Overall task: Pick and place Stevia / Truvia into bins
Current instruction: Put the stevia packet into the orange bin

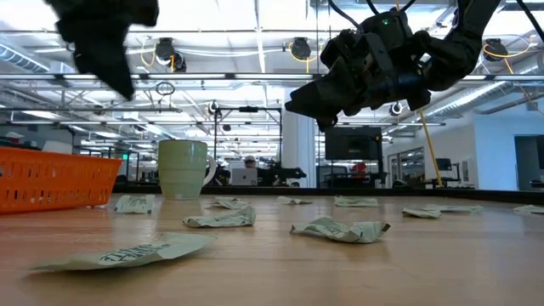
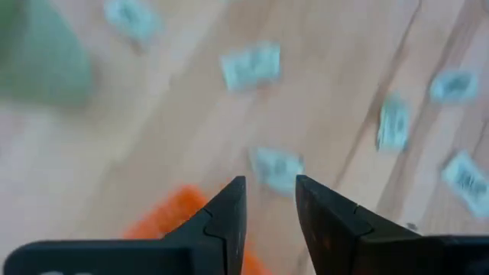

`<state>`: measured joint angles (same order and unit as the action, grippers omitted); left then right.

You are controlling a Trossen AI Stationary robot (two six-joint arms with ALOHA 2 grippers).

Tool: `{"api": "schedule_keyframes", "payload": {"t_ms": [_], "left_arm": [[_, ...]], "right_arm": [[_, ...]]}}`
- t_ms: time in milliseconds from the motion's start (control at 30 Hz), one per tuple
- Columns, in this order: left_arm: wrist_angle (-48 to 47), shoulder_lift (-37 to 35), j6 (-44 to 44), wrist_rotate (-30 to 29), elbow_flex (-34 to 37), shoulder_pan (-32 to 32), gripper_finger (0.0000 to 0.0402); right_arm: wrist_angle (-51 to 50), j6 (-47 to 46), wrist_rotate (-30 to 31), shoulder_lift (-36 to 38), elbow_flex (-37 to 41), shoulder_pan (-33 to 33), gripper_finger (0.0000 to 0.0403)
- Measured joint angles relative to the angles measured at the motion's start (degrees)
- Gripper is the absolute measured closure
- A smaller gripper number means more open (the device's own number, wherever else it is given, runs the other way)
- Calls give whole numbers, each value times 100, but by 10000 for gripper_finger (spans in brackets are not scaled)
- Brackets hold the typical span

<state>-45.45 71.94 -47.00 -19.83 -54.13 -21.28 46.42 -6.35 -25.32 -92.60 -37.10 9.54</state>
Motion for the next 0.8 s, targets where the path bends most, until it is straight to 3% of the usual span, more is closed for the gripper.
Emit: {"api": "schedule_keyframes", "payload": {"t_ms": [133,367,467,800], "left_arm": [[614,0,617,-675,-52,89,282],[1446,5,1398,-856,-52,306,282],[1548,5,1541,-906,-52,400,282],[1552,5,1699,-875,-52,601,282]], "right_arm": [[-160,10,93,2,0,0,278],[-1329,259,1824,4,1,-20,277],[-1691,423,2208,4,4,-22,277],[-2922,701,2238,4,2,-28,277]]}}
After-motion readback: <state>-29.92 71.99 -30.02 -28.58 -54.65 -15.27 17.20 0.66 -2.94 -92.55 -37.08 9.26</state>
